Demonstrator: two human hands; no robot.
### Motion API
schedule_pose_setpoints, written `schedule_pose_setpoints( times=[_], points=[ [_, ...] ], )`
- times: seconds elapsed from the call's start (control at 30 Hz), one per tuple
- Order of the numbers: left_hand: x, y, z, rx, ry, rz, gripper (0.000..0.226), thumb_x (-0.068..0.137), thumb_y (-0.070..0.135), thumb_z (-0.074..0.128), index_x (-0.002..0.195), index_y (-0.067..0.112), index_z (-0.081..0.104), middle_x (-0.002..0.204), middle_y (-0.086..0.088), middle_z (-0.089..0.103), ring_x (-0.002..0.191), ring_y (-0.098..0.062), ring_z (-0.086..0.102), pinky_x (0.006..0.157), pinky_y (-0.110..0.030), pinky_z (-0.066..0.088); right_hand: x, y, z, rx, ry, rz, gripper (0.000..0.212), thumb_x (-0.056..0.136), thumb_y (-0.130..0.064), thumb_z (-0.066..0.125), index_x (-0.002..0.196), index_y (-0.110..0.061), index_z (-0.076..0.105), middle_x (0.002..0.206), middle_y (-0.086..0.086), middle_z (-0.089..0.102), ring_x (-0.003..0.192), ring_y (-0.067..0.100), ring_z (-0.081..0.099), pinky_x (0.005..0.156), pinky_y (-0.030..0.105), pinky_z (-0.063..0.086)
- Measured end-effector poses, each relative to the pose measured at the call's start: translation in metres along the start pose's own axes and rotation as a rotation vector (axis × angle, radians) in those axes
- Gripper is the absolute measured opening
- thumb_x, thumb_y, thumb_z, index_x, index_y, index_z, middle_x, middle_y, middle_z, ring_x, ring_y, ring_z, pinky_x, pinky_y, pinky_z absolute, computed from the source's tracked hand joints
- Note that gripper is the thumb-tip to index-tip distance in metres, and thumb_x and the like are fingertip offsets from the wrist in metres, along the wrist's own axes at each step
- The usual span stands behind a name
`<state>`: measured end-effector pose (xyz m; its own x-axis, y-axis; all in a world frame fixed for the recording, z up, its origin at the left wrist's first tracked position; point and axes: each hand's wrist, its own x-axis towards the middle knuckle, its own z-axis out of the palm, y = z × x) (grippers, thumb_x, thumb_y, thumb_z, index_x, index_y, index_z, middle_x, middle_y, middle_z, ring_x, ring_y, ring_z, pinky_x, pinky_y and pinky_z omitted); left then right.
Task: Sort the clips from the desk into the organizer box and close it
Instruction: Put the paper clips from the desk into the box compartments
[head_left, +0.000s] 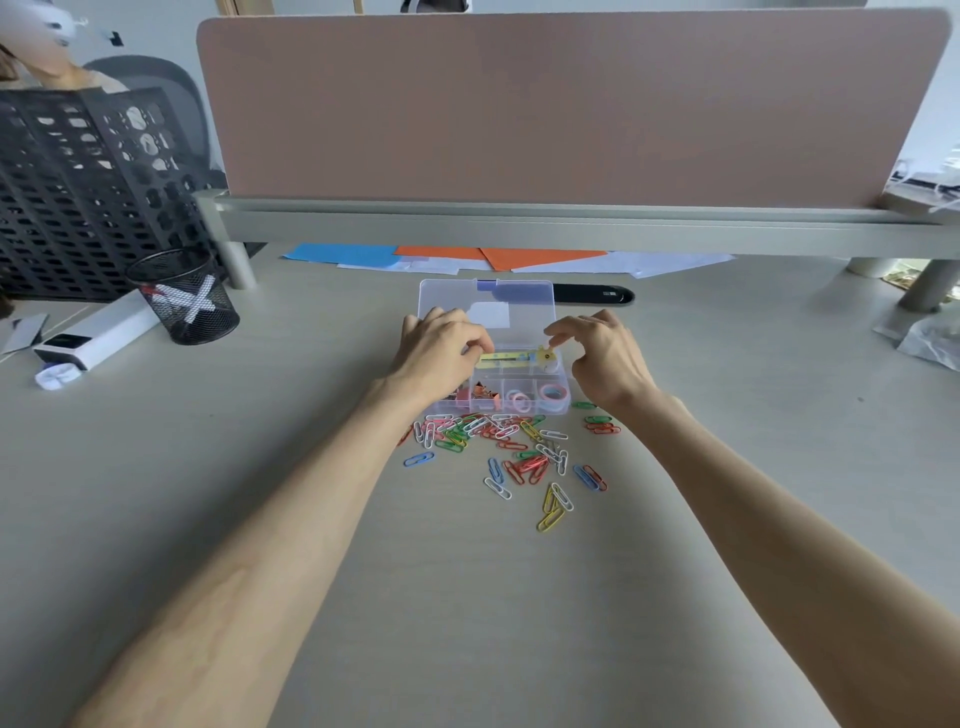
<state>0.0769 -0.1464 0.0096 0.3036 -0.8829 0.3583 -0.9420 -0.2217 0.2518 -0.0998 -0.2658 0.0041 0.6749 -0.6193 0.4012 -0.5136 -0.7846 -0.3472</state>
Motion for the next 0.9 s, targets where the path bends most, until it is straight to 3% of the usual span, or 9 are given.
schedule_pose_setpoints(
  times=[0.13, 0.33, 0.47, 0.63, 0.73, 0.83, 0.9],
  points=[
    [-0.002, -0.001, 0.0, 0.014, -0.007, 0.012, 0.027, 0.096, 0.02, 0.047, 0.101, 0.033, 0.07, 0.105, 0.004, 0.056, 0.107, -0.018, 0.047, 0.08, -0.033, 0.024, -0.003, -0.003, 0.002, -0.069, -0.005, -0.019, 0.058, 0.067, 0.018, 0.045, 0.105, -0.016, 0.072, 0.115, 0.008, 0.066, 0.11, 0.032, 0.044, 0.086, 0.042, 0.041],
    [-0.006, 0.004, -0.003, 0.028, -0.066, -0.014, 0.033, 0.097, 0.02, 0.04, 0.108, 0.034, 0.067, 0.099, 0.004, 0.048, 0.109, -0.019, 0.046, 0.082, -0.035, 0.024, -0.002, -0.006, 0.001, -0.076, -0.059, 0.036, 0.055, 0.073, 0.012, 0.043, 0.109, -0.02, 0.071, 0.122, 0.011, 0.062, 0.11, 0.033, 0.042, 0.094, 0.04, 0.039],
    [-0.011, 0.005, -0.011, 0.064, -0.118, -0.005, 0.037, 0.099, 0.019, 0.036, 0.12, 0.037, 0.06, 0.113, 0.001, 0.053, 0.114, -0.019, 0.043, 0.083, -0.036, 0.023, -0.007, -0.011, -0.008, -0.109, -0.129, 0.037, 0.06, 0.073, 0.011, 0.041, 0.117, -0.022, 0.065, 0.128, 0.011, 0.057, 0.113, 0.032, 0.041, 0.096, 0.042, 0.039],
    [-0.036, 0.005, -0.018, -0.122, 0.081, -0.044, 0.034, 0.096, 0.012, 0.04, 0.116, 0.027, 0.063, 0.108, 0.001, 0.06, 0.109, -0.02, 0.05, 0.083, -0.034, 0.03, -0.032, -0.008, -0.017, 0.042, -0.015, 0.097, 0.065, 0.067, 0.017, 0.037, 0.114, -0.016, 0.067, 0.12, 0.013, 0.06, 0.107, 0.032, 0.049, 0.088, 0.037, 0.044],
    [-0.063, -0.001, -0.03, -0.293, 0.237, -0.107, 0.027, 0.091, 0.009, 0.045, 0.096, 0.02, 0.069, 0.094, 0.002, 0.066, 0.094, -0.02, 0.06, 0.083, -0.033, 0.045, -0.05, 0.0, -0.023, 0.096, 0.053, 0.183, 0.056, 0.073, 0.014, 0.035, 0.108, -0.015, 0.069, 0.117, 0.012, 0.062, 0.107, 0.031, 0.055, 0.084, 0.034, 0.047],
    [-0.1, -0.013, -0.034, -0.356, 0.309, -0.247, 0.025, 0.084, 0.005, 0.047, 0.085, 0.018, 0.068, 0.086, 0.008, 0.063, 0.08, -0.015, 0.057, 0.072, -0.028, 0.043, -0.068, 0.009, -0.02, 0.08, 0.026, 0.242, 0.044, 0.081, 0.005, 0.04, 0.103, -0.017, 0.071, 0.115, 0.012, 0.062, 0.108, 0.034, 0.055, 0.088, 0.035, 0.046],
    [-0.12, -0.019, -0.033, -0.328, 0.314, -0.336, 0.025, 0.084, 0.004, 0.048, 0.088, 0.017, 0.069, 0.088, 0.004, 0.066, 0.079, -0.017, 0.057, 0.072, -0.028, 0.043, -0.076, 0.011, -0.018, 0.07, 0.004, 0.218, 0.037, 0.083, -0.001, 0.044, 0.099, -0.019, 0.073, 0.112, 0.013, 0.063, 0.106, 0.036, 0.054, 0.092, 0.038, 0.046]
  ],
)
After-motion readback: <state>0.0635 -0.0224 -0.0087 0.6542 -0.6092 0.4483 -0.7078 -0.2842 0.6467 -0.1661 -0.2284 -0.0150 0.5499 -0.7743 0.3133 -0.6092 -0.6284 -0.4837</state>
